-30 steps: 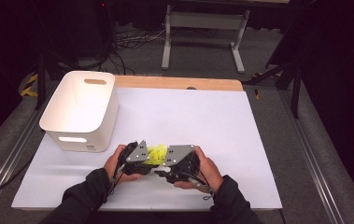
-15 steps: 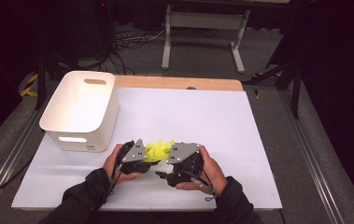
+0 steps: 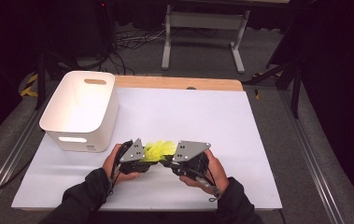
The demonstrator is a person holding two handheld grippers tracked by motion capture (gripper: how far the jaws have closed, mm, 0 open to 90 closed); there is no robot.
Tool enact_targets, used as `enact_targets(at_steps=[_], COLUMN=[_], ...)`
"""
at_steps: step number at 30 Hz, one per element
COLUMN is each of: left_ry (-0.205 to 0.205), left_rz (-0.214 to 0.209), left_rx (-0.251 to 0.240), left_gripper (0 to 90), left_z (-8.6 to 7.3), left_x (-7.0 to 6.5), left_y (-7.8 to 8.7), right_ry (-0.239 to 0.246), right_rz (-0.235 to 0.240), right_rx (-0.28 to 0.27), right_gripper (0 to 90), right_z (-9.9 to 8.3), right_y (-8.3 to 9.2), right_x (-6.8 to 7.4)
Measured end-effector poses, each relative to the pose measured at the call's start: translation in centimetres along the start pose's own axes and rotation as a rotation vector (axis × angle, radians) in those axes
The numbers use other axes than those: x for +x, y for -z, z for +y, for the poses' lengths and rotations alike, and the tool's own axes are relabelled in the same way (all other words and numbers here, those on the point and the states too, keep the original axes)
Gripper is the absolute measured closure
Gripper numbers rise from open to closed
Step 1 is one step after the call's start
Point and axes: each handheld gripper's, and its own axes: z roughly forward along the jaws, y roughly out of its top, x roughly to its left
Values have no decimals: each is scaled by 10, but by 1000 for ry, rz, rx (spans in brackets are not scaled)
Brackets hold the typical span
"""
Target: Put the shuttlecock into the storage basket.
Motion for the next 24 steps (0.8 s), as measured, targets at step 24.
enact_targets(at_steps=[24], left_ry=[-27], left_rz=[16], left_rx=[12], left_gripper=[633], left_z=[0], left_x=[-2], left_y=[-2], right_ry=[-28], right_rz=[76], right_rx=[-11], right_gripper=[780], right_z=[2], right_y=[-7], right_x=[-1])
